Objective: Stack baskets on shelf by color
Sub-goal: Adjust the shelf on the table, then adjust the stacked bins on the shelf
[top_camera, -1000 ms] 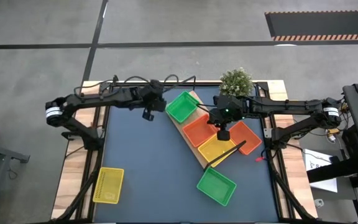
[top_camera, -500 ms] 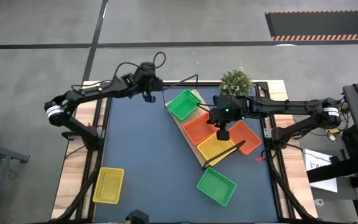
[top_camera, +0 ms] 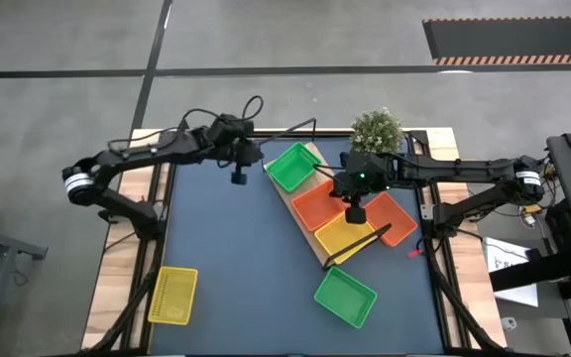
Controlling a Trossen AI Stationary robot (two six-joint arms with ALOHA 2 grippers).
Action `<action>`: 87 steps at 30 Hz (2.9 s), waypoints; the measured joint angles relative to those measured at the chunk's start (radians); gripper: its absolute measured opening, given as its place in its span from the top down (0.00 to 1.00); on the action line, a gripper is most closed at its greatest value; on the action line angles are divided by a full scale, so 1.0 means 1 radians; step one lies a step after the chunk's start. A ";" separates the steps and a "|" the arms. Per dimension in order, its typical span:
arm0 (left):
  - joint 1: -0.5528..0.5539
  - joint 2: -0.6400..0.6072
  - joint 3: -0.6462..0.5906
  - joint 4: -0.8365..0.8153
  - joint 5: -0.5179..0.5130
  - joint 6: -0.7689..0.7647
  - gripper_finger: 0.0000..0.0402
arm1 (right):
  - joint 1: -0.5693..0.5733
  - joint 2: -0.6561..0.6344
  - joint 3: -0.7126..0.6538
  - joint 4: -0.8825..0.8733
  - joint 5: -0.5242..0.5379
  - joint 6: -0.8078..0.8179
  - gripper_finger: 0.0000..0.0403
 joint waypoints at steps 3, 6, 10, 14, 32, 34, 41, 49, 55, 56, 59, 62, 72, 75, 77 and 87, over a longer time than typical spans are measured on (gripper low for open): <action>0.003 0.040 -0.035 0.139 -0.110 0.001 1.00 | 0.000 0.000 0.000 0.001 0.002 0.001 0.98; 0.005 0.059 -0.050 0.257 -0.251 0.023 1.00 | 0.000 0.000 0.000 0.000 0.002 0.001 0.98; 0.021 0.069 -0.051 0.289 -0.404 0.069 1.00 | 0.000 0.000 0.000 0.000 0.002 0.002 0.98; 0.050 0.068 -0.051 0.315 -0.467 0.071 1.00 | 0.000 0.000 0.000 0.007 0.003 0.002 0.98; -0.151 -0.039 -0.148 0.129 -0.200 -0.154 1.00 | -0.159 0.146 0.169 0.013 0.178 -0.109 0.98; -0.159 -0.023 -0.164 0.150 -0.201 -0.175 1.00 | -0.204 0.209 0.226 0.008 0.178 -0.167 0.98; -0.158 0.059 -0.197 0.389 -0.201 -0.217 1.00 | -0.352 0.431 0.432 -0.133 0.132 -0.287 0.98; -0.154 0.137 -0.195 0.393 -0.189 -0.214 1.00 | -0.424 0.548 0.486 -0.178 0.072 -0.337 0.98; -0.154 0.206 -0.182 0.473 -0.186 -0.215 1.00 | -0.429 0.584 0.486 -0.159 0.072 -0.340 0.98; -0.154 0.212 -0.179 0.475 -0.186 -0.215 1.00 | -0.429 0.590 0.486 -0.158 0.072 -0.340 0.98; -0.147 0.220 -0.178 0.478 -0.187 -0.216 1.00 | -0.428 0.603 0.486 -0.161 0.072 -0.340 0.98; -0.138 0.219 -0.178 0.478 -0.207 -0.216 1.00 | -0.428 0.605 0.486 -0.191 0.072 -0.340 0.98; -0.110 0.214 -0.178 0.498 -0.203 -0.214 1.00 | -0.425 0.554 0.486 -0.281 0.071 -0.331 0.98; -0.108 0.214 -0.178 0.498 -0.201 -0.214 1.00 | -0.421 0.541 0.486 -0.282 0.072 -0.326 0.98; -0.108 0.214 -0.181 0.500 -0.202 -0.214 1.00 | -0.419 0.536 0.486 -0.285 0.075 -0.317 0.98; -0.162 0.115 -0.190 0.497 -0.258 -0.253 1.00 | -0.378 0.384 0.485 -0.430 0.079 -0.238 0.98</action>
